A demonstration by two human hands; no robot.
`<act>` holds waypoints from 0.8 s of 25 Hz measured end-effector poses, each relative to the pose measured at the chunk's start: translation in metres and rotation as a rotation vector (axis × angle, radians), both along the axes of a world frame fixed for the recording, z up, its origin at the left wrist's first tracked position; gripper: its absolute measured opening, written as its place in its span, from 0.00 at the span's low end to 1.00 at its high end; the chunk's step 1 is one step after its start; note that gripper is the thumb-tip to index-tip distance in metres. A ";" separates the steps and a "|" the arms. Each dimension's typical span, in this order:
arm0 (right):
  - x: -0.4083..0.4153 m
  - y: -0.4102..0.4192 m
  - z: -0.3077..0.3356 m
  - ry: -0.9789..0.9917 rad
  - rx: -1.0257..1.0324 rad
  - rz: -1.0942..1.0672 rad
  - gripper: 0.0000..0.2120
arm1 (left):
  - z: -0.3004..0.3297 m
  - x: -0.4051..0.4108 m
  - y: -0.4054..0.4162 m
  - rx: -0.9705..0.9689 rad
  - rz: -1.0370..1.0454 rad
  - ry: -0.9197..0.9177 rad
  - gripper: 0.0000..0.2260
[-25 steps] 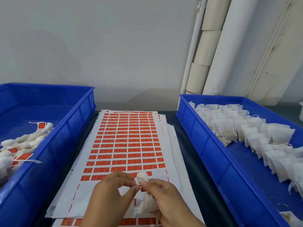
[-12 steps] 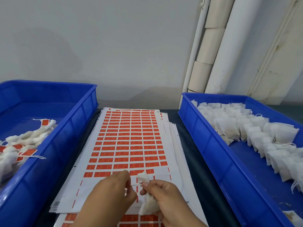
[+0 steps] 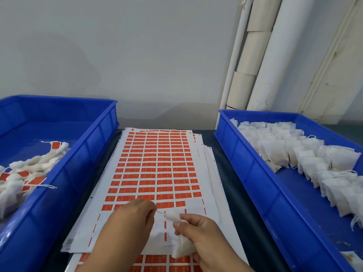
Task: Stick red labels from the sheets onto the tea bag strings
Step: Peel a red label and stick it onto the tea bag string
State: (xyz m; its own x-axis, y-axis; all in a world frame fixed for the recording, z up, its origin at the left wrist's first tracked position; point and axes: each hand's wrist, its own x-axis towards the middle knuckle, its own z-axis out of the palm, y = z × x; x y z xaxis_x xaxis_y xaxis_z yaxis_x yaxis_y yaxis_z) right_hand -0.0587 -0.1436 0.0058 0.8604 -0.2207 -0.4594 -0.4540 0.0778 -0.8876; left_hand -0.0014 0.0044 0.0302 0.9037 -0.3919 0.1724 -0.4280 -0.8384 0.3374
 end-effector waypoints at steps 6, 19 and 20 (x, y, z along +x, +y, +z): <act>-0.011 -0.010 0.005 -0.017 0.057 0.120 0.11 | 0.014 0.011 0.013 -0.101 0.030 -0.124 0.11; 0.004 -0.013 0.017 -0.207 0.162 0.216 0.14 | 0.014 0.018 0.007 -0.073 -0.118 -0.108 0.10; 0.006 -0.019 0.015 -0.199 0.207 0.111 0.13 | 0.011 0.022 0.005 -0.078 -0.111 -0.088 0.11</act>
State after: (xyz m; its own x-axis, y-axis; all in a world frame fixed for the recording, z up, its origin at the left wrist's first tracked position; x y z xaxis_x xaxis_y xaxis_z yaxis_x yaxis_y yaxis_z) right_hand -0.0527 -0.1623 0.0205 0.9514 -0.0399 -0.3053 -0.2890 0.2256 -0.9304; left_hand 0.0210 0.0096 0.0410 0.8356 -0.4711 0.2827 -0.5475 -0.7570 0.3568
